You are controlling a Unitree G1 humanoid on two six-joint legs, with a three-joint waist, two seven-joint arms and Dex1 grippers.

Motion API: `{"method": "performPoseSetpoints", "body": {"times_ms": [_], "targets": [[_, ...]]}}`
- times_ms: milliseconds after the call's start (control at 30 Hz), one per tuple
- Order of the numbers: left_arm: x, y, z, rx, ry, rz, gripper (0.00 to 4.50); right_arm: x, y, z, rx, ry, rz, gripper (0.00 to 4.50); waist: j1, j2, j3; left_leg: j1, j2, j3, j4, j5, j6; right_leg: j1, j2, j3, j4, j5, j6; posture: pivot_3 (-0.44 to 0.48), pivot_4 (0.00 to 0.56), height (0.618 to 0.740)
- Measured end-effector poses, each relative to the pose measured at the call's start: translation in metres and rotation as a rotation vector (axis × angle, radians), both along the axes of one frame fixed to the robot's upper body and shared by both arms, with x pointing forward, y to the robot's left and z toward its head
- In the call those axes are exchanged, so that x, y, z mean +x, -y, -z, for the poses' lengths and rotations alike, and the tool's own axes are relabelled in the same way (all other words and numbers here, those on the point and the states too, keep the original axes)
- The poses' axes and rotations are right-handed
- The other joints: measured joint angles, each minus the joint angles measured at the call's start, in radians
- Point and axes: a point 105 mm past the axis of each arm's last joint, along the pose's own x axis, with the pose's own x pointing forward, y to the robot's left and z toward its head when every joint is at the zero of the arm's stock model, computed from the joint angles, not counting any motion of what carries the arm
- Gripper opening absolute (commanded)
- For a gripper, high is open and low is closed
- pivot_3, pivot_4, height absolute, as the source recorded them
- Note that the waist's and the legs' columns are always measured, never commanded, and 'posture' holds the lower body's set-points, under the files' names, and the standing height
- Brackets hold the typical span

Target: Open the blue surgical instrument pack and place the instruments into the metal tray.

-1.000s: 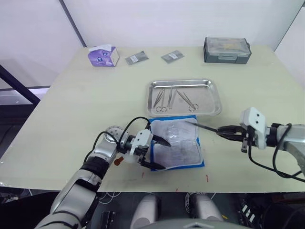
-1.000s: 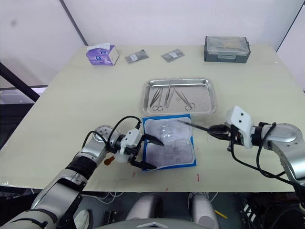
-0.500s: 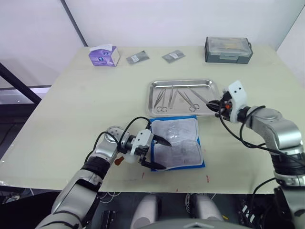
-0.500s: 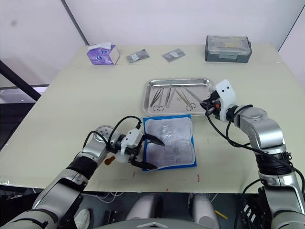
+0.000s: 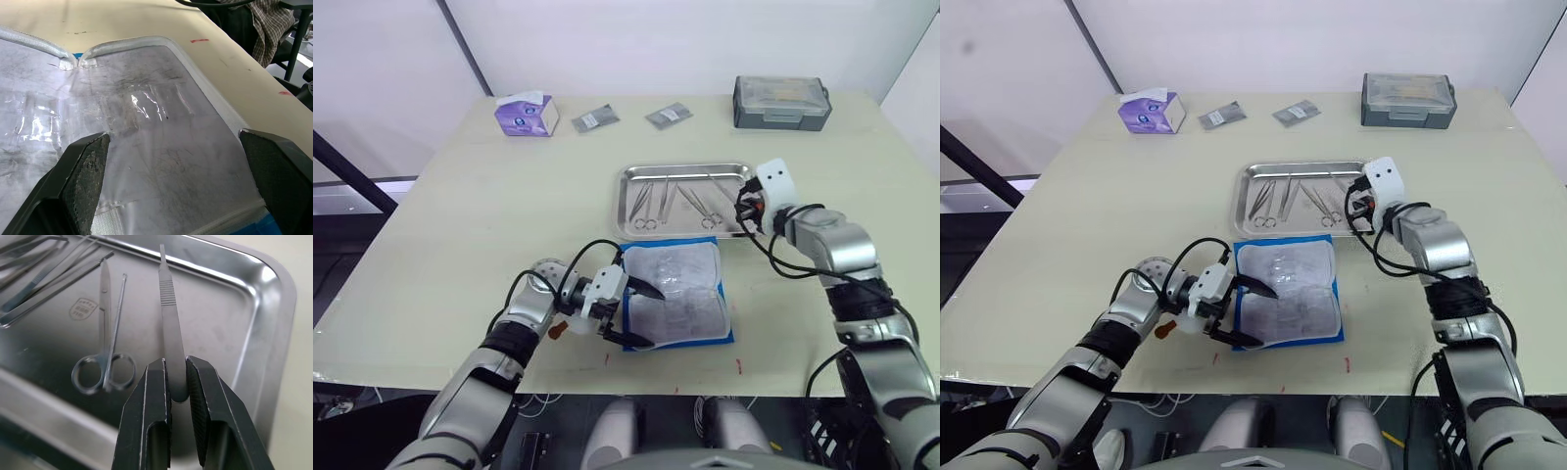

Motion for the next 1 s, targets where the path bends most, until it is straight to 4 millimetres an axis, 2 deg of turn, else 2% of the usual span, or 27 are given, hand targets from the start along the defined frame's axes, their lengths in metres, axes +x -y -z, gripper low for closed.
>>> {"method": "performPoseSetpoints", "body": {"times_ms": [133, 300, 400, 433, 467, 567, 600, 767, 933, 967, 1000], "targets": [[0.0, 0.0, 0.0, -0.001, 0.001, -0.002, 4.5, 0.003, 0.0, 0.014, -0.006, -0.045, 0.022, 0.02, -0.001, 0.0, 0.0, 0.0, 0.0, 0.0, 0.0, 0.0, 0.0, 0.0, 0.0, 0.0, 0.0, 0.0, 0.0, 0.0, 0.15, 0.734], [0.0, -0.002, 0.0, -0.002, 0.0, -0.008, 4.5, 0.005, 0.0, 0.018, -0.005, -0.064, 0.036, 0.02, -0.005, 0.001, 0.0, 0.0, 0.0, 0.0, 0.0, 0.0, 0.0, 0.0, 0.0, 0.0, 0.001, 0.0, 0.0, 0.0, 0.15, 0.734], [0.0, -0.002, 0.0, -0.004, -0.001, -0.012, 4.5, 0.006, -0.002, 0.014, -0.001, -0.049, 0.03, 1.29, -0.008, 0.001, 0.0, 0.0, 0.0, 0.0, 0.0, 0.0, 0.0, 0.0, 0.0, 0.0, 0.001, 0.0, 0.0, 0.0, 0.15, 0.734], [0.0, -0.003, 0.0, -0.005, -0.001, -0.014, 4.5, 0.006, -0.003, 0.014, 0.0, -0.047, 0.029, 1.47, -0.009, 0.001, 0.0, 0.0, 0.0, 0.0, 0.0, 0.0, 0.0, 0.0, 0.0, 0.0, 0.001, 0.0, 0.0, 0.0, 0.15, 0.734], [0.0, -0.003, 0.0, -0.006, -0.001, -0.017, 4.5, 0.007, -0.003, 0.013, 0.001, -0.045, 0.029, 1.96, -0.011, 0.001, 0.0, 0.0, 0.0, -0.001, 0.0, 0.0, 0.0, 0.0, 0.0, 0.0, 0.001, 0.0, 0.0, 0.0, 0.15, 0.734], [0.0, -0.005, 0.0, -0.008, -0.002, -0.025, 4.5, 0.007, -0.003, 0.012, 0.008, -0.042, 0.027, 3.02, -0.017, 0.001, 0.0, 0.0, 0.0, -0.001, 0.0, 0.0, 0.0, 0.0, 0.0, 0.0, 0.001, 0.0, 0.0, 0.0, 0.15, 0.734], [0.0, -0.005, 0.001, -0.007, -0.002, -0.026, 4.5, 0.007, -0.003, 0.011, 0.011, -0.04, 0.023, 3.62, -0.018, 0.001, 0.0, 0.0, 0.0, -0.001, 0.0, 0.0, 0.0, 0.0, 0.0, 0.0, 0.001, 0.0, 0.0, 0.0, 0.15, 0.734], [0.0, -0.005, 0.0, -0.007, -0.002, -0.026, 4.5, 0.006, -0.007, 0.006, 0.019, -0.02, -0.001, 3.72, -0.019, 0.001, 0.0, 0.0, 0.0, -0.001, 0.0, 0.0, 0.0, 0.0, 0.0, 0.0, 0.001, 0.0, 0.0, 0.0, 0.15, 0.734], [-0.001, -0.007, -0.001, -0.005, -0.008, -0.026, 4.5, -0.002, -0.021, -0.025, 0.061, 0.114, -0.117, 3.72, -0.021, 0.0, 0.001, 0.0, 0.0, -0.002, 0.0, 0.0, 0.0, 0.0, 0.0, 0.0, 0.001, 0.0, 0.0, 0.0, 0.15, 0.734], [-0.003, -0.007, -0.002, -0.013, -0.027, -0.03, 4.5, -0.009, -0.024, -0.033, 0.077, 0.152, -0.167, 3.72, -0.021, 0.0, 0.001, 0.0, 0.0, -0.002, 0.0, 0.0, 0.0, 0.0, 0.0, -0.001, 0.001, 0.0, 0.0, 0.0, 0.15, 0.734], [-0.003, -0.007, -0.003, -0.017, -0.036, -0.032, 4.5, -0.012, -0.025, -0.034, 0.085, 0.163, -0.185, 3.72, -0.022, 0.0, 0.001, -0.001, 0.0, -0.002, 0.0, 0.0, 0.0, -0.001, 0.0, -0.001, 0.0, 0.0, 0.0, 0.0, 0.15, 0.734]]}}
